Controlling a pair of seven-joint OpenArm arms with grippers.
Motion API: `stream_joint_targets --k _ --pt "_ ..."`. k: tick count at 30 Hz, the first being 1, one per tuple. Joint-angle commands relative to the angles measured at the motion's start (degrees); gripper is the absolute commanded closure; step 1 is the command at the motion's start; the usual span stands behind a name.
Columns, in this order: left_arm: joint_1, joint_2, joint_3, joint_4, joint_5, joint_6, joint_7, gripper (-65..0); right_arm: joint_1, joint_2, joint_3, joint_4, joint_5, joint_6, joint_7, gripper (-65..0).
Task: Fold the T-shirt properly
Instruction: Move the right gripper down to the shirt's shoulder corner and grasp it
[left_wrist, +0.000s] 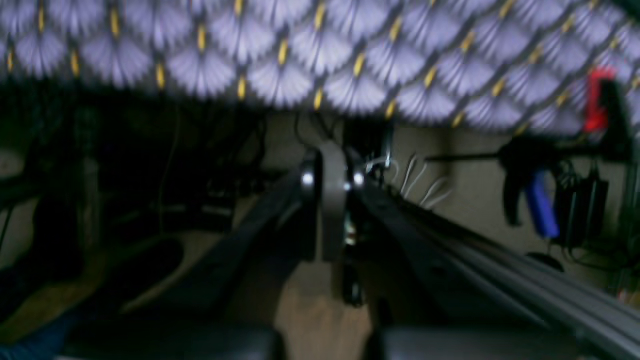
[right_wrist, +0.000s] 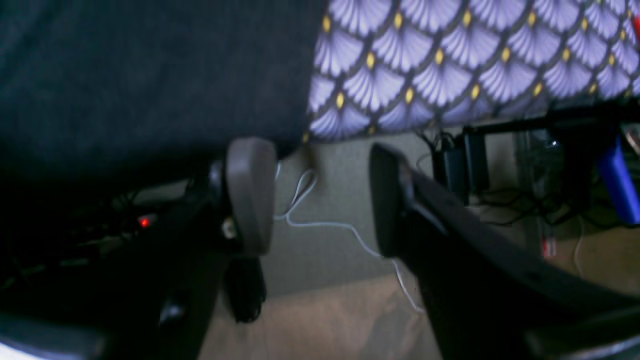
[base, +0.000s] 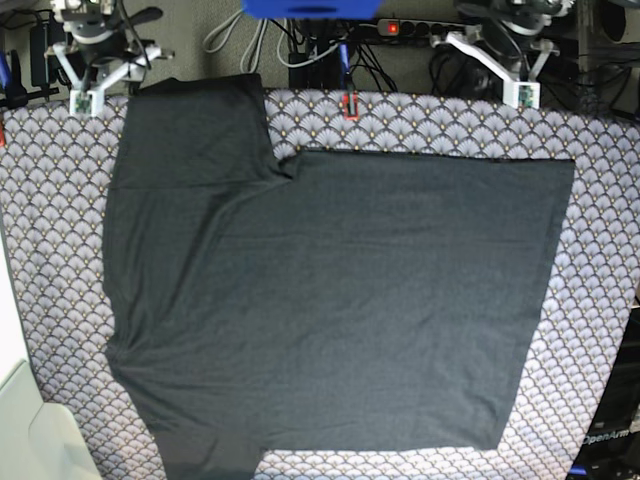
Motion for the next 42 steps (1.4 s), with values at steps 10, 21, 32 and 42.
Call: stream_joint_targets --k 10,21,32,42 --pt "-5.0 -1.7 -0.4 0.9 -0.1 -0.1 6.6 -14.9 8.6 0.3 1.6 0.4 0.2 9.1 -5.8 -33.7" --pt "-6.4 -1.7 -0.5 1.3 -0.1 -0.1 6.3 -18.0 17.0 0.4 7.6 -7.0 0.1 15.2 -11.9 -33.6" --pt "-6.3 -1.7 -0.5 1.4 -0.1 -0.1 6.4 -17.8 17.6 -0.5 9.5 -12.1 0.5 20.8 -12.0 -33.6" --pt "-5.9 -1.7 -0.5 1.7 -0.1 0.0 6.4 -17.8 15.2 -2.1 9.4 -11.9 3.7 25.2 -12.6 -33.6"
